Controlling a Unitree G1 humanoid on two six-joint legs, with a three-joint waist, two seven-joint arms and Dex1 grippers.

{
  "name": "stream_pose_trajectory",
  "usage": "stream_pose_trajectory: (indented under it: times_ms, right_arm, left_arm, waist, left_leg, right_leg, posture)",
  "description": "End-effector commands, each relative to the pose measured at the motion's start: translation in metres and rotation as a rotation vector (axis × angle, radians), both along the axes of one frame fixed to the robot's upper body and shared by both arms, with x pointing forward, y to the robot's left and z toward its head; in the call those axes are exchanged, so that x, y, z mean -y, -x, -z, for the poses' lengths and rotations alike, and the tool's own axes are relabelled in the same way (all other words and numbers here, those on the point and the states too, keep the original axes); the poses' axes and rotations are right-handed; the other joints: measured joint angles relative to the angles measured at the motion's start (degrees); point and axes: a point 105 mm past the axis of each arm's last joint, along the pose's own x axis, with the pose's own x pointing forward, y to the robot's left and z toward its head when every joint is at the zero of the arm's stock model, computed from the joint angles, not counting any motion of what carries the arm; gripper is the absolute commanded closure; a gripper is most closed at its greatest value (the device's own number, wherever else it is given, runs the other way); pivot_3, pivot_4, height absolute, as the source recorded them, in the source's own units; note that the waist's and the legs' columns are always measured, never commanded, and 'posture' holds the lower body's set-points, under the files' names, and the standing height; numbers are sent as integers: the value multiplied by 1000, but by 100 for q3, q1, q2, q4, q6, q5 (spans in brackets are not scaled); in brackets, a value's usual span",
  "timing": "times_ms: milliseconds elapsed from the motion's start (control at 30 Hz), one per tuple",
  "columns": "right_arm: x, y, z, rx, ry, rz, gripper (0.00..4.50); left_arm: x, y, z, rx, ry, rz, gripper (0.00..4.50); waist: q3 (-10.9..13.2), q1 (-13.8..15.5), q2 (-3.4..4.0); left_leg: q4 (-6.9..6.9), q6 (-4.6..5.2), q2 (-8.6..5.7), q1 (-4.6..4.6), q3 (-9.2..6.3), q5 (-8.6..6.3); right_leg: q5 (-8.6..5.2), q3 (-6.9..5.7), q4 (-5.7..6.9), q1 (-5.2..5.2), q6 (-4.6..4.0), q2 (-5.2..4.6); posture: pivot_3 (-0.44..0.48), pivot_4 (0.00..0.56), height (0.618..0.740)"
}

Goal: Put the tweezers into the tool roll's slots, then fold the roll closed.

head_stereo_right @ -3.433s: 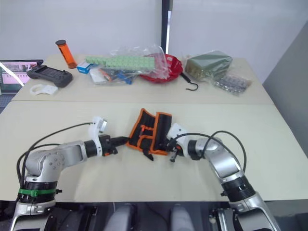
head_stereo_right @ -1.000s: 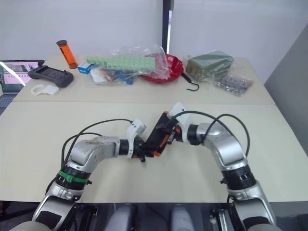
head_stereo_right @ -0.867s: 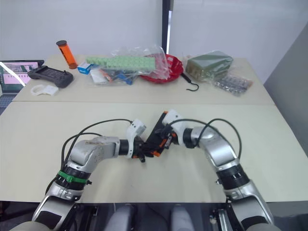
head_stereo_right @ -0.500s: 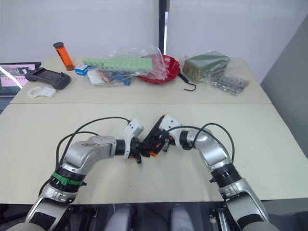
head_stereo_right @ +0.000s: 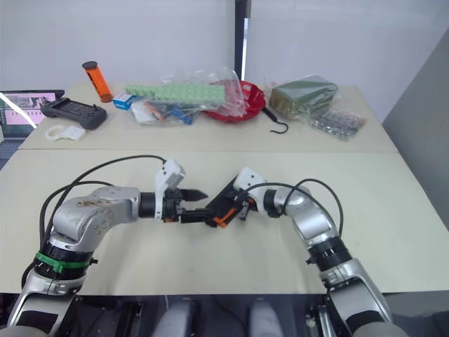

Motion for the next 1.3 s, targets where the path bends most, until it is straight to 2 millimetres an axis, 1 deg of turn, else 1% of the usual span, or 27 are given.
stream_pose_trajectory:
  times_ms: [33,100,200,333,367,433,500,633,700,733,800,833,900,1033,1133,1200,1300]
  right_arm:
    - [24,6,42,-134,94,93,4500]
    - [24,5,40,-135,75,103,4500]
    - [26,5,37,-125,58,123,4500]
    - [27,6,32,-111,29,136,4500]
    - [27,7,31,-109,23,140,4500]
    - [28,7,30,-104,13,149,4500]
    - [27,8,25,-96,-20,154,4500]
    - [19,13,4,-66,-151,125,4500]
    - [16,16,-3,-74,-218,112,4500]
    - [16,17,-3,-79,-230,110,4500]
    - [15,21,6,-103,-221,109,4500]
    - [16,21,14,-108,-184,114,4500]
    - [23,13,26,-107,-145,169,4500]
    - [43,-5,36,-80,-132,296,4500]
    - [61,-15,42,-72,-141,383,4500]
    - [70,-18,45,-72,-152,419,4500]
    - [82,-24,48,-67,-138,460,4500]
  left_arm:
    - [2,-7,-5,76,4,13,1225]
    - [7,-12,5,104,-29,26,1893]
    - [18,-9,24,136,-115,105,2897]
    - [34,-14,34,147,-117,134,4227]
    - [36,-16,37,145,-117,135,4457]
    - [39,-18,47,140,-134,136,4457]
    - [37,-19,62,125,-174,138,4457]
    - [30,-18,89,79,-247,132,4457]
    - [29,-16,96,64,-258,131,4457]
    - [30,-16,98,59,-255,130,4457]
    - [32,-15,99,54,-245,128,4457]
    - [33,-16,99,53,-244,125,4457]
    - [35,-16,100,49,-244,128,4457]
    - [36,-13,101,27,-245,136,4457]
    - [31,-8,105,3,-245,133,4457]
    - [27,-5,110,-4,-262,130,4457]
    - [22,-7,113,-2,-277,88,4457]
  waist:
    - [0,5,1]
    - [-1,35,1]
    - [-1,66,1]
    - [0,132,1]
    - [0,137,1]
    - [0,139,1]
    - [-1,138,1]
    - [0,147,1]
    - [0,148,1]
    - [0,148,1]
    - [0,146,1]
    - [-1,146,1]
    - [-1,141,2]
    - [-2,136,2]
    - [-7,131,9]
    - [-17,137,11]
    - [-32,138,16]
  left_leg:
    - [0,0,0,0,0,0]
    - [-1,0,-1,1,0,0]
    - [4,0,-3,-4,1,0]
    - [4,0,-4,-8,1,0]
    - [7,0,-3,-10,2,0]
    - [7,0,-3,-11,2,0]
    - [7,0,-3,-12,1,0]
    - [6,1,-4,-16,0,0]
    - [6,1,-4,-17,1,0]
    - [6,1,-4,-17,1,0]
    - [6,1,-4,-16,1,0]
    - [6,1,-4,-15,0,0]
    - [6,1,-4,-13,1,0]
    - [7,2,-2,12,1,1]
    - [2,3,0,66,2,2]
    - [-6,6,0,70,2,4]
    - [-8,7,0,68,2,4]
  right_leg:
    - [0,0,0,0,0,0]
    - [0,0,-1,1,0,-1]
    - [0,0,-3,1,0,-2]
    - [0,0,-3,-3,0,-2]
    - [0,0,-3,-4,0,-1]
    - [0,0,-2,-5,0,-1]
    - [0,0,-2,-5,0,-1]
    - [0,-1,-3,-8,0,-2]
    - [0,-1,-3,-7,1,-2]
    - [0,-1,-3,-7,1,-3]
    - [0,-1,-2,-7,1,-2]
    - [0,-1,-2,-6,1,-2]
    - [0,-1,-3,-5,1,-2]
    - [-14,-1,-3,20,25,0]
    - [-24,-1,-26,83,38,0]
    - [-22,-2,-44,93,37,-1]
    - [-21,-2,-47,93,36,-3]
  posture:
    - [0,150,740]
    - [0,150,740]
    - [0,150,740]
    - [0,150,740]
    - [0,150,740]
    - [0,150,740]
    - [0,150,740]
    - [0,150,740]
    - [0,150,740]
    - [0,150,740]
    - [0,150,740]
    - [0,150,740]
    - [0,150,740]
    - [0,150,740]
    - [0,150,740]
    - [0,150,740]
    - [0,150,740]
